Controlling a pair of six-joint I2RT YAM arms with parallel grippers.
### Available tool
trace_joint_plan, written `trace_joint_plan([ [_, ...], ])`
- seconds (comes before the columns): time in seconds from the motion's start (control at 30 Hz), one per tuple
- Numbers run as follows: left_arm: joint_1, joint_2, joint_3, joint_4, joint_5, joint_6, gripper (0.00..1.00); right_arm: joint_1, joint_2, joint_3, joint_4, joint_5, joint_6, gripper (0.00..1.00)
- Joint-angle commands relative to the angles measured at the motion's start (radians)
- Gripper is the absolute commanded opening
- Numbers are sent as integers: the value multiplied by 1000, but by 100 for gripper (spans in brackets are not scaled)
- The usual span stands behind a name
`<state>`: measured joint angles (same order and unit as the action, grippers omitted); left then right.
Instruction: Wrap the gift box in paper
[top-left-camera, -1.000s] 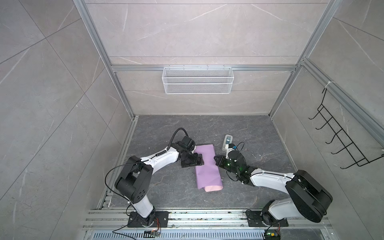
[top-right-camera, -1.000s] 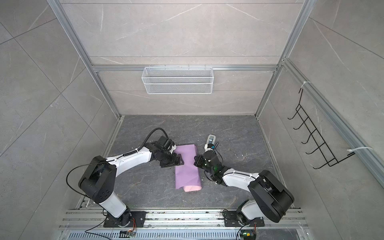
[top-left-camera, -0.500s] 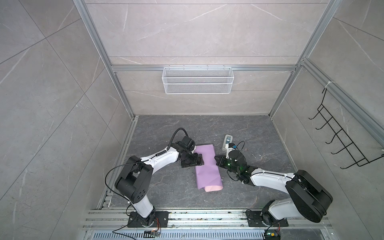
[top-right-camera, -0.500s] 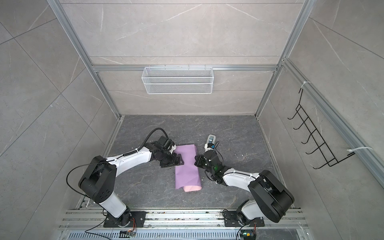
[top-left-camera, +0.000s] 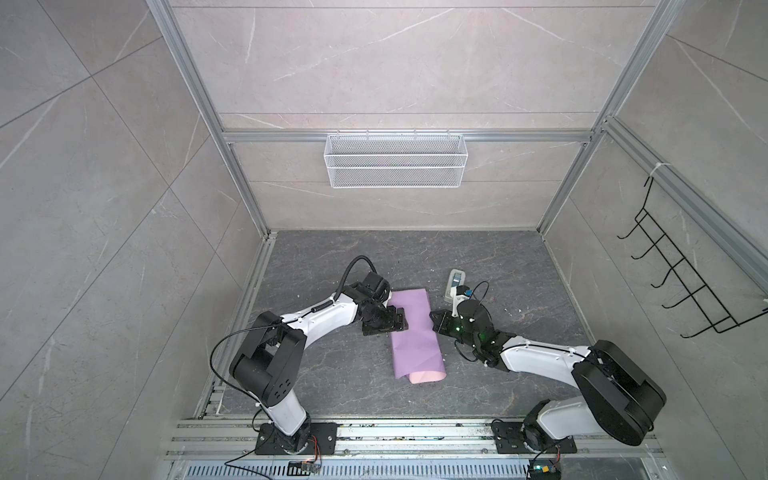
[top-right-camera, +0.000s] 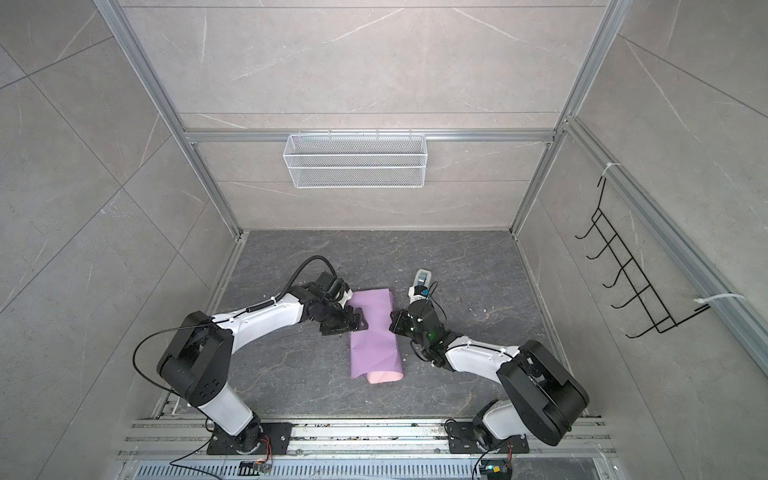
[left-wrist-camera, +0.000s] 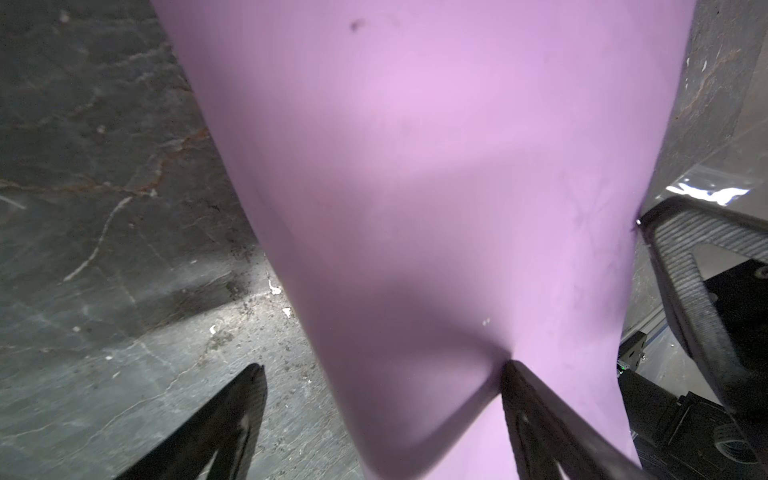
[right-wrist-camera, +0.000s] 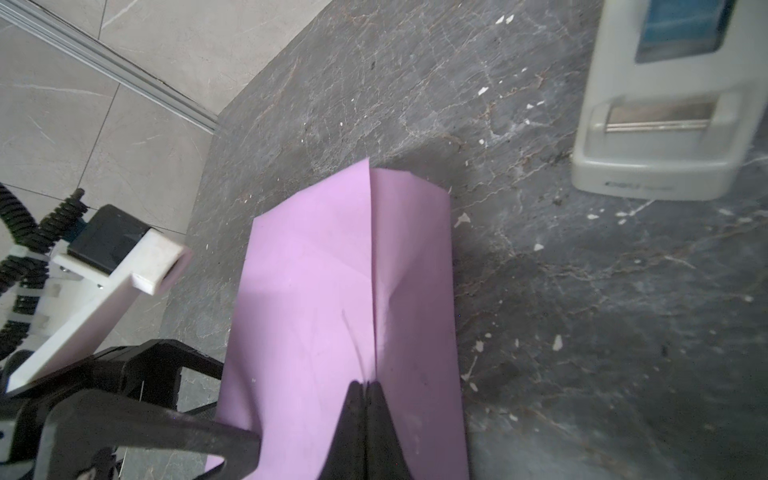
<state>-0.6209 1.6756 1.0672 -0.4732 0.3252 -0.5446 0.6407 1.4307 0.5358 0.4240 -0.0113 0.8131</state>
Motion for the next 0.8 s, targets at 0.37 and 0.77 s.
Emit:
trace_joint_plan([
  [0.37,0,66,-30,-76,-84,32,89,-8,-1,13,-119,37,-40,0],
  [0.77,0,64,-30,-77,-89,33,89,-258,-131,14,-213,-460,-209,0],
])
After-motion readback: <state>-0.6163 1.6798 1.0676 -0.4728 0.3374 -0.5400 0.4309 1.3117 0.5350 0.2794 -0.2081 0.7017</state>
